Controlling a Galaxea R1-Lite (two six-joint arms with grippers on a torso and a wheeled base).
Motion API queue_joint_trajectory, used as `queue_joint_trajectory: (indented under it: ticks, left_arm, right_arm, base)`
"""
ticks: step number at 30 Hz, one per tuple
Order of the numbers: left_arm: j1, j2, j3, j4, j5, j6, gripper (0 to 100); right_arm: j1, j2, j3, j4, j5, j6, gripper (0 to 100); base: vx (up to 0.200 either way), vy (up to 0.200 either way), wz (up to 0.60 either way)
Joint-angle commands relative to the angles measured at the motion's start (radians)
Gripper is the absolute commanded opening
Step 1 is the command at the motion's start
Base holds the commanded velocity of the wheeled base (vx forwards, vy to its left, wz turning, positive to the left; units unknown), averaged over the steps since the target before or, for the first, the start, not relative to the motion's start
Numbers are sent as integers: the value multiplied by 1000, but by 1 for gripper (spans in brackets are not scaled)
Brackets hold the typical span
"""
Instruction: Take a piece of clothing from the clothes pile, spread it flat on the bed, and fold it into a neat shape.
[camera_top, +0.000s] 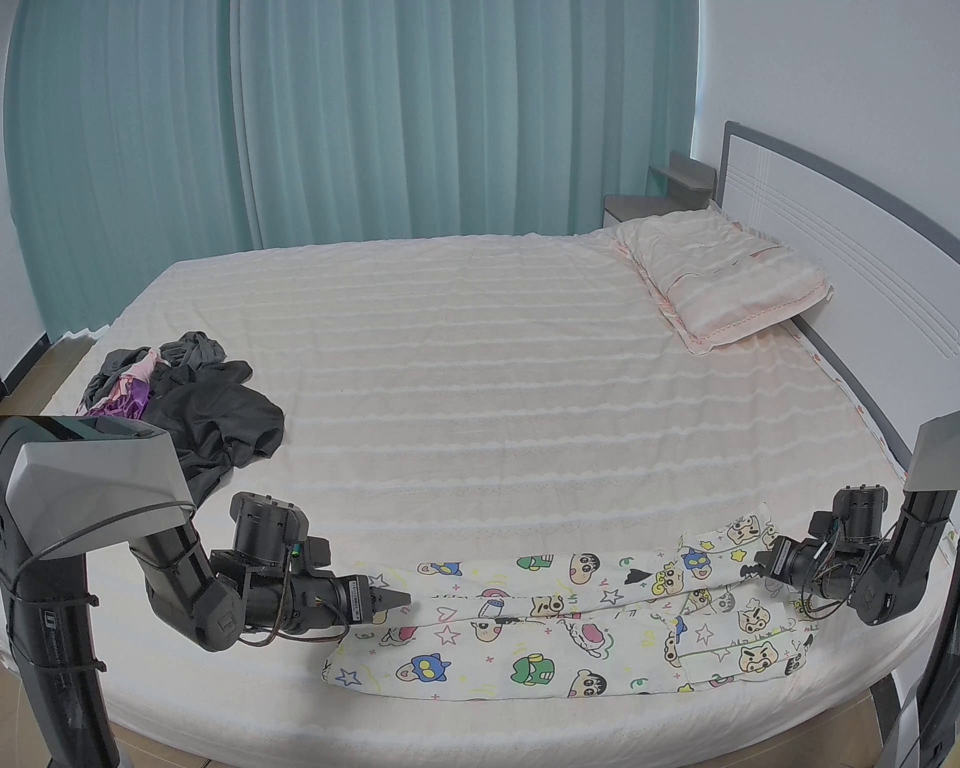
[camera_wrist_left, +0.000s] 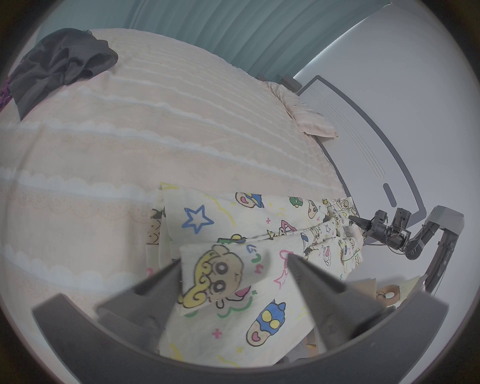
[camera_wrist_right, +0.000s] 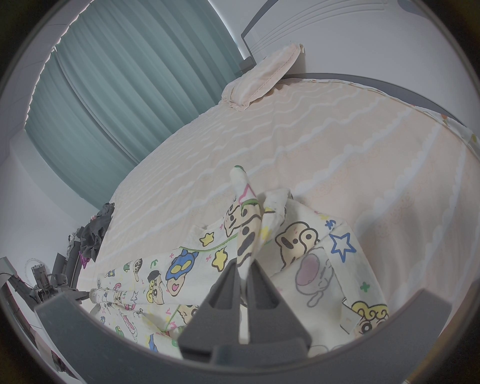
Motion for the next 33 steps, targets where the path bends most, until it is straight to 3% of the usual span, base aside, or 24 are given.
queue_joint_trajectory:
  ticks: [1, 10, 25, 33]
  left_arm:
    - [7, 17, -6, 0, 4, -1, 0]
    - [23, 14, -60, -3, 40, 4, 0]
    - [32, -72, -172, -3, 79, 1, 0]
    - [29, -66, -247, -7, 136, 2, 0]
  right_arm:
    - [-1, 3, -1, 0, 1, 0, 0]
    - [-1, -5, -7, -2, 1, 5, 0]
    - [-4, -22, -59, -3, -2, 66, 0]
    - [-4, -36, -105, -2, -5, 111, 0]
  base:
    - [0, 0, 0]
    - [0, 0, 0]
    - [0, 0, 0]
    - [0, 0, 0]
